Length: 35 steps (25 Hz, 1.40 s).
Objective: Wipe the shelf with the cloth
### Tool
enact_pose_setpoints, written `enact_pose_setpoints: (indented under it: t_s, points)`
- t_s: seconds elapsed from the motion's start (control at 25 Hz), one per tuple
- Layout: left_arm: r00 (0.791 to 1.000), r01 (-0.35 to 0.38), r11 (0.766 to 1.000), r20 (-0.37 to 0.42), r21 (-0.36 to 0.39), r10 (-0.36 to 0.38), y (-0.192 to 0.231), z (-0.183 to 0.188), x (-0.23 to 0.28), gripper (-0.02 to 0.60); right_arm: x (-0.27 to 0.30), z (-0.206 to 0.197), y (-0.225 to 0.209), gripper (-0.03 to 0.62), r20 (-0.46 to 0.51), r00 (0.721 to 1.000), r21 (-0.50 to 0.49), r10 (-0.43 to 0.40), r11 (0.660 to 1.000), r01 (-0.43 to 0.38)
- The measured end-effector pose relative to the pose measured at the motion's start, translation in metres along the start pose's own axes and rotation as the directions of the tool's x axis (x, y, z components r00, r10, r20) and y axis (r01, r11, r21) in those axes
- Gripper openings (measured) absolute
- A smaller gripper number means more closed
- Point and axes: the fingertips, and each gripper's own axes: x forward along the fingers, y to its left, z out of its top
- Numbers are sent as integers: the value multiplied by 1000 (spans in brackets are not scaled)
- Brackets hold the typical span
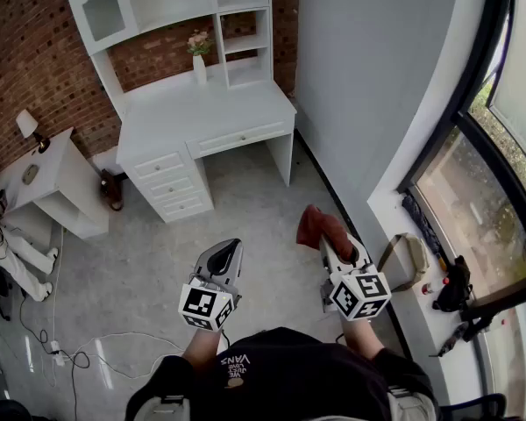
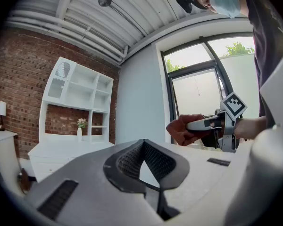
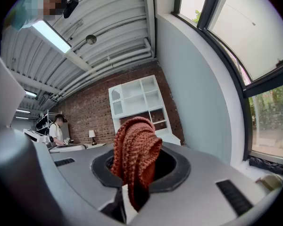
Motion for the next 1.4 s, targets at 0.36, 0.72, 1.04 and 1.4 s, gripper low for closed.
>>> enact_pose_setpoints:
  t_s: [0.36, 0.72, 1.04, 1.4]
  points:
    - [1000, 20, 1000, 16, -20, -20, 26, -3, -4, 6, 25, -5, 16, 91, 2, 1000, 14, -14, 1000, 14]
    - [1000, 28, 998, -5, -62, -29, 48, -19, 25, 6, 60, -5, 2, 92, -18, 1000, 29, -13, 999, 14]
    - [1000, -20, 998, -19, -52, 20, 96, -19, 88, 7, 145, -3, -30, 92, -36, 999, 60, 33, 998, -31]
    - [996, -83, 996, -18, -34, 82, 148, -6, 180, 6, 249, 17, -77, 92, -50, 994, 68, 99, 993, -96]
